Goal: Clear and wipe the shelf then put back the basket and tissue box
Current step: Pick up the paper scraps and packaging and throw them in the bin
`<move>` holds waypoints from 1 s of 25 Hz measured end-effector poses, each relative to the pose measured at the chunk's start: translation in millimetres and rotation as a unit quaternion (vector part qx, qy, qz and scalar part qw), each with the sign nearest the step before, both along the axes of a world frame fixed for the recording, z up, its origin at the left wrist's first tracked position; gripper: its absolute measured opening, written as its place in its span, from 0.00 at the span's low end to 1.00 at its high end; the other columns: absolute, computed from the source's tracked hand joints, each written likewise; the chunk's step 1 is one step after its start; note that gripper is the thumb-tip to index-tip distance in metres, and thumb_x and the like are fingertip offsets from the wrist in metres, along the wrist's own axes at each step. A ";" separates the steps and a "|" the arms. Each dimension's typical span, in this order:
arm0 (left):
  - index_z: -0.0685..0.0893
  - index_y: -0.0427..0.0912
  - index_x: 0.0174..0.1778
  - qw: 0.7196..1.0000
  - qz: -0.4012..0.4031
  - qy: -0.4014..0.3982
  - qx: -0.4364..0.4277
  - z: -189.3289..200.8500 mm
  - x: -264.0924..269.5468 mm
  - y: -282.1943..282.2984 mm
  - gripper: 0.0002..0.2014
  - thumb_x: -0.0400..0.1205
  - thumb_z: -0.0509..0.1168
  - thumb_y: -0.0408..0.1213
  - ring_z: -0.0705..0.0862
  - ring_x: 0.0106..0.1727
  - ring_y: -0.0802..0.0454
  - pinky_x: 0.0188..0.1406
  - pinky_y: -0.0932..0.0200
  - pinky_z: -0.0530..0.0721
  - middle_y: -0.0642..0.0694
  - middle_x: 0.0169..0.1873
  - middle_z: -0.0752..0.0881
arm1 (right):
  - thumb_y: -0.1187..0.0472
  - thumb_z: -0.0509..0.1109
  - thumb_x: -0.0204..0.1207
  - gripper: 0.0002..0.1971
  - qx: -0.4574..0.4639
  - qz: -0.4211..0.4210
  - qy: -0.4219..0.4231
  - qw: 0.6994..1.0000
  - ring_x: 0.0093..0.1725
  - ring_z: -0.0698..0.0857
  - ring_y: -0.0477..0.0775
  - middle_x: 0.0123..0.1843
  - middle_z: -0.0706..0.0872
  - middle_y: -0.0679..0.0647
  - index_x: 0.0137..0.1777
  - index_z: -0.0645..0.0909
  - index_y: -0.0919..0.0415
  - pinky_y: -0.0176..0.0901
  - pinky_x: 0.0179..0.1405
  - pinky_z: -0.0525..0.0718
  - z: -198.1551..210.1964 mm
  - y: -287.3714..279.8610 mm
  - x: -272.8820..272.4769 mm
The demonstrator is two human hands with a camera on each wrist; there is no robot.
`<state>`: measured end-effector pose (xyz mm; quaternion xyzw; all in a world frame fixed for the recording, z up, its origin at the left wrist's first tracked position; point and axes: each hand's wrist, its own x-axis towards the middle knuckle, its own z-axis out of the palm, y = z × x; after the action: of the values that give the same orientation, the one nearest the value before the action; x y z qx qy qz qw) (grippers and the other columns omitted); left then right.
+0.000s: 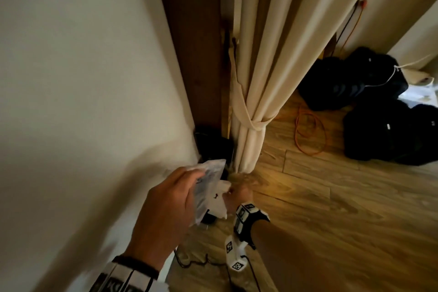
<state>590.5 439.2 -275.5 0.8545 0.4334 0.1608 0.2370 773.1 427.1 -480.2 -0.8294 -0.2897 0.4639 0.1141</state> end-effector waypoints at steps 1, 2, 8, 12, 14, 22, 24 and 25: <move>0.89 0.43 0.67 1.000 -0.004 0.013 0.004 -8.9 -4.4 -2.0 0.14 0.87 0.66 0.34 0.91 0.59 0.58 0.64 0.75 0.79 0.51 0.63 0.91 | 0.59 0.69 0.82 0.14 -0.006 -0.001 0.005 1.000 0.60 0.93 0.66 0.60 0.94 0.64 0.60 0.92 0.65 0.47 0.49 0.90 -19.1 2.3 -9.3; 0.89 0.43 0.67 1.000 -0.008 0.021 0.010 -16.2 -8.6 -4.3 0.14 0.86 0.67 0.32 0.91 0.59 0.58 0.65 0.74 0.79 0.50 0.63 0.91 | 0.59 0.70 0.81 0.15 -0.013 -0.006 0.010 1.000 0.60 0.93 0.65 0.60 0.94 0.63 0.61 0.91 0.65 0.48 0.53 0.93 -33.5 4.2 -18.1; 0.89 0.43 0.67 1.000 0.014 0.003 -0.006 -39.7 -9.8 -8.6 0.16 0.85 0.69 0.26 0.89 0.61 0.61 0.67 0.75 0.80 0.53 0.63 0.90 | 0.52 0.69 0.87 0.18 -0.039 0.042 -0.022 0.998 0.67 0.91 0.62 0.65 0.93 0.60 0.66 0.90 0.64 0.45 0.53 0.85 -76.8 17.7 -33.7; 0.89 0.43 0.66 1.000 0.021 -0.015 -0.004 -55.3 4.5 5.4 0.14 0.87 0.66 0.26 0.89 0.63 0.59 0.64 0.66 0.87 0.52 0.63 0.91 | 0.50 0.70 0.86 0.18 -0.027 0.107 0.031 0.993 0.66 0.90 0.60 0.68 0.92 0.58 0.68 0.90 0.60 0.44 0.52 0.81 -83.0 22.9 -21.8; 0.90 0.43 0.63 0.999 0.028 -0.018 -0.018 -65.1 15.0 14.2 0.14 0.87 0.65 0.25 0.89 0.61 0.58 0.61 0.61 0.89 0.52 0.61 0.91 | 0.51 0.72 0.84 0.15 -0.014 0.100 0.055 0.993 0.54 0.88 0.55 0.63 0.94 0.57 0.63 0.92 0.58 0.37 0.46 0.80 -78.0 20.4 -10.4; 0.92 0.58 0.47 0.991 0.077 0.052 -0.093 -116.3 51.8 45.0 0.16 0.82 0.68 0.29 0.86 0.54 0.46 0.54 0.48 0.89 0.50 0.52 0.87 | 0.63 0.92 0.65 0.49 0.300 0.093 0.172 0.934 0.68 0.88 0.39 0.74 0.86 0.42 0.86 0.74 0.47 0.38 0.58 0.94 -13.9 -2.8 55.6; 0.90 0.64 0.47 0.987 0.081 0.066 -0.124 -123.3 58.7 44.4 0.16 0.84 0.69 0.32 0.79 0.61 0.49 0.60 0.54 0.84 0.55 0.55 0.82 | 0.56 0.88 0.72 0.30 0.324 0.129 0.132 0.928 0.59 0.93 0.43 0.62 0.94 0.44 0.74 0.86 0.45 0.40 0.54 0.93 -8.8 -4.5 59.3; 0.88 0.67 0.47 0.986 0.075 0.073 -0.131 -124.1 60.4 43.3 0.17 0.84 0.69 0.33 0.75 0.64 0.51 0.62 0.57 0.77 0.58 0.56 0.79 | 0.56 0.84 0.77 0.17 0.335 0.138 0.119 0.924 0.51 0.93 0.40 0.52 0.95 0.39 0.65 0.91 0.43 0.37 0.48 0.91 -10.5 -4.8 58.9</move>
<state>651.0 482.5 -399.6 0.7903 0.5301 0.0568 0.3020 832.0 422.3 -490.7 -0.6329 -0.5242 0.4463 0.3541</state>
